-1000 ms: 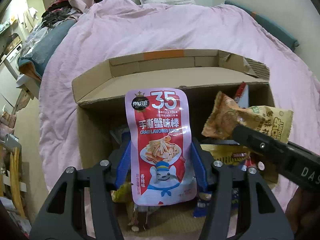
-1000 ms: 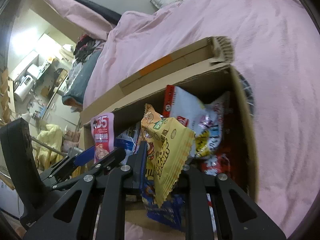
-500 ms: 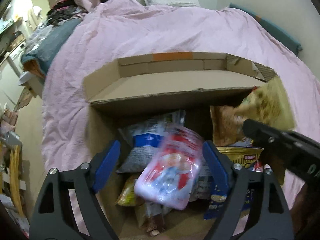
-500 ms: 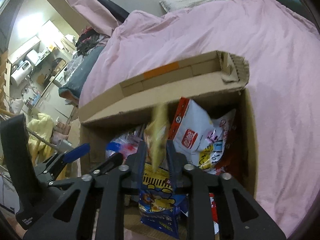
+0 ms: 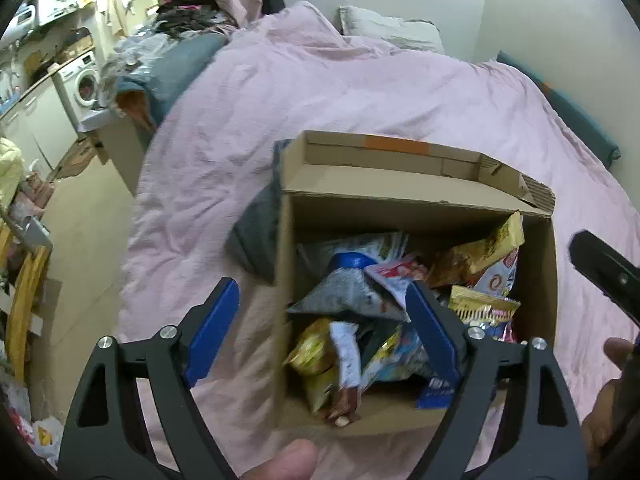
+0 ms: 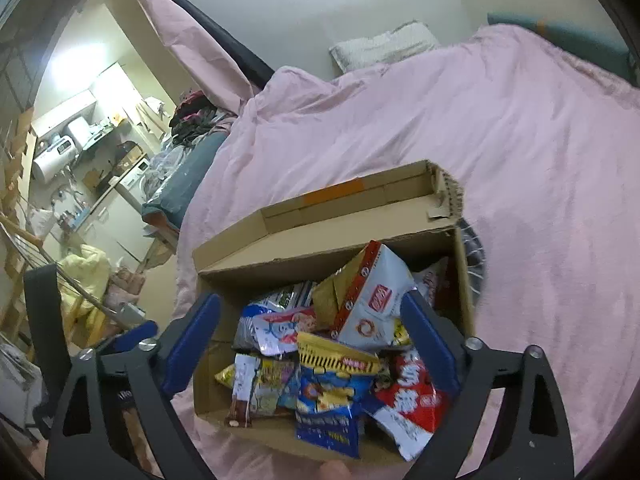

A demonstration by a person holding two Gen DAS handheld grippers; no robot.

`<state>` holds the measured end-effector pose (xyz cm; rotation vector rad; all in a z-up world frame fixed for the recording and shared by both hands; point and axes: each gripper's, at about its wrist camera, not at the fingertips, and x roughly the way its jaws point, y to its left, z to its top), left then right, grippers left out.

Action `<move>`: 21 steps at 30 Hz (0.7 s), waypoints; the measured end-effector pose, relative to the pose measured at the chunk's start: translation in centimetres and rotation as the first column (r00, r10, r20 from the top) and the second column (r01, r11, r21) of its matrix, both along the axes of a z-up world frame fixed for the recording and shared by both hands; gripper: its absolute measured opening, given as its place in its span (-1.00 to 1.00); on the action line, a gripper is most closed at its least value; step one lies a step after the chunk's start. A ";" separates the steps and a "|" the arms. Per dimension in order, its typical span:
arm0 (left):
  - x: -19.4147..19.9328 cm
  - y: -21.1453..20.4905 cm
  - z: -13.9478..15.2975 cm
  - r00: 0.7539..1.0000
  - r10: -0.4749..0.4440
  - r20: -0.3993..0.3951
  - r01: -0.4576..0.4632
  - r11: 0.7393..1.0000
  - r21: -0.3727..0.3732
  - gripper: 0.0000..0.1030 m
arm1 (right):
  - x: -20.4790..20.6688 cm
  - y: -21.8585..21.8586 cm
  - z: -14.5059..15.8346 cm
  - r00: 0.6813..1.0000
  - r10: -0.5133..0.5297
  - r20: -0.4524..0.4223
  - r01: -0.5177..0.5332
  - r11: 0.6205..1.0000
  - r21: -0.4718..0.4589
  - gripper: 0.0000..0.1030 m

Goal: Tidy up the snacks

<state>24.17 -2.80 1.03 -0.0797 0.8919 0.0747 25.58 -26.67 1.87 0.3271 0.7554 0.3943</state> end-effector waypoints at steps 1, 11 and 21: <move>-0.6 0.3 0.3 1.000 0.000 0.006 0.000 1.000 -0.002 0.77 | -0.6 0.1 0.3 1.000 -0.002 0.007 0.002 1.000 -0.008 0.87; -7.3 1.9 2.3 0.994 -0.027 0.103 0.027 1.000 0.003 0.99 | -6.9 1.3 1.0 0.999 -0.031 0.044 0.037 0.991 -0.125 0.98; -14.2 3.7 2.7 0.987 -0.006 0.159 0.004 1.000 0.013 0.99 | -13.1 0.7 1.2 0.994 -0.067 0.087 0.079 0.986 -0.149 0.99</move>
